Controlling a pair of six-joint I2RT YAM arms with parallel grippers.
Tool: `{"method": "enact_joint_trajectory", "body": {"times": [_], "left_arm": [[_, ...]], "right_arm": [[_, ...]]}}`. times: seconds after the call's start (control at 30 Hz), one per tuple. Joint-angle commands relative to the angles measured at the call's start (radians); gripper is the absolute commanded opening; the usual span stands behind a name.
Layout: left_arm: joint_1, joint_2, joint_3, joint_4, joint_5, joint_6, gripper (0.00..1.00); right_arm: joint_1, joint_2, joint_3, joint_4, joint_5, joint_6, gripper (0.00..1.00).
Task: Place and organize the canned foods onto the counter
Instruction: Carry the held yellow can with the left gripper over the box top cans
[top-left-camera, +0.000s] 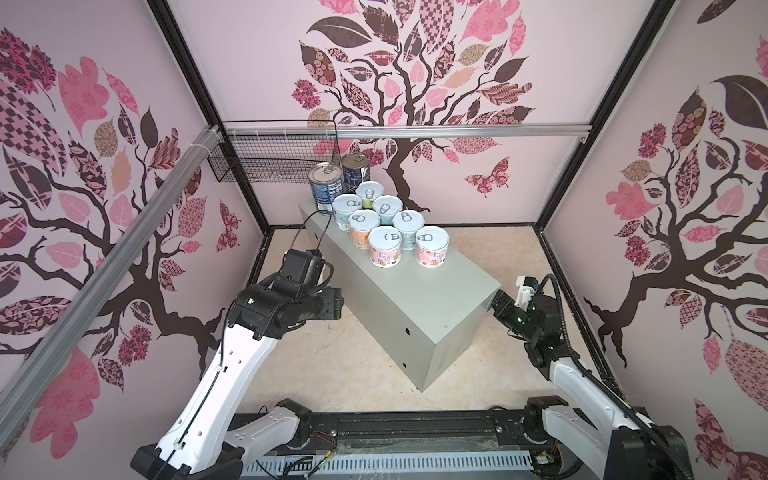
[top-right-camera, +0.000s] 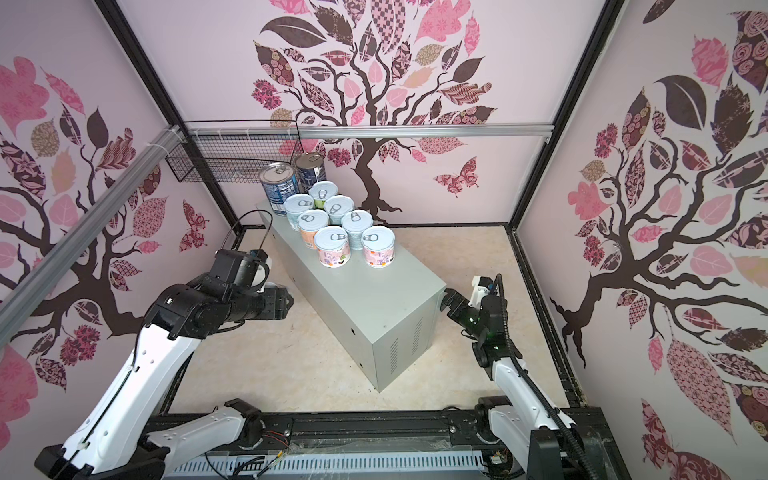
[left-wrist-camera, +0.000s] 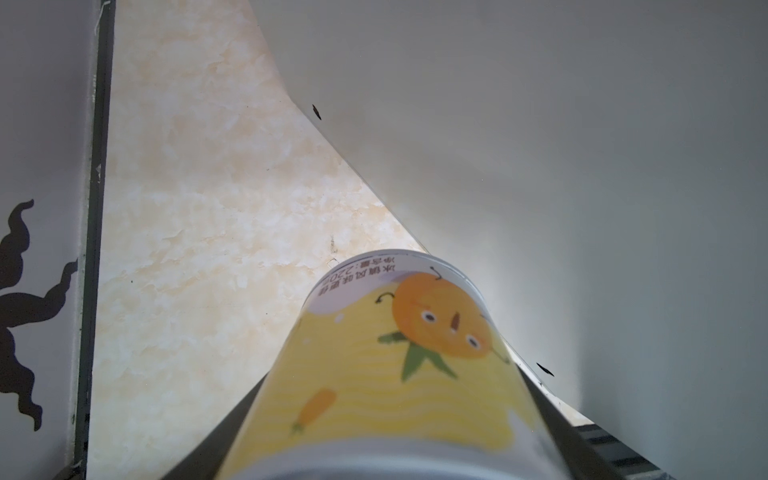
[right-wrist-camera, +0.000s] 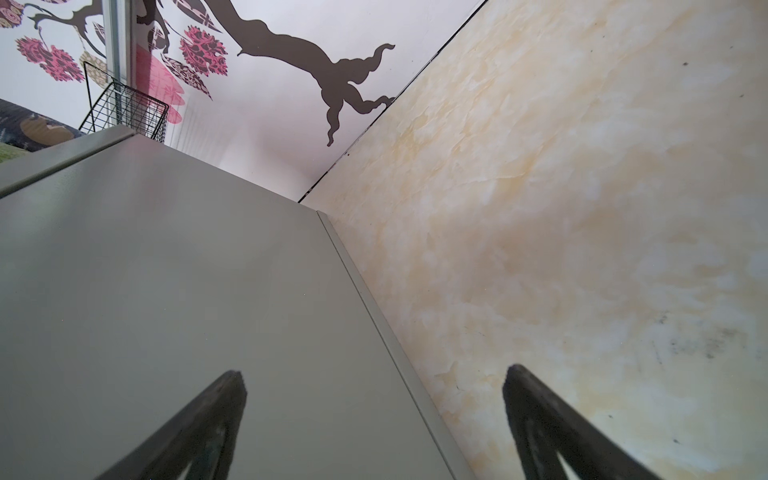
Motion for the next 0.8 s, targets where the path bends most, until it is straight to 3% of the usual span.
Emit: {"method": "enact_joint_trajectory", "body": {"times": [0.0,0.6,0.77], "left_arm": [[-0.055,-0.005,0.104,-0.040,-0.048,0.026,0.42],[-0.423,0.178,0.482,-0.251,-0.234,0.025,0.40],[-0.468,0.244,0.599,-0.270,-0.240,0.029,0.38]], "right_arm": [[0.006,-0.029,0.053,-0.057,-0.007,-0.034,1.00],[0.007,-0.096,0.090,-0.175,0.015,-0.071,1.00],[0.006,-0.106,0.097,-0.191,0.021,-0.073,1.00]]}}
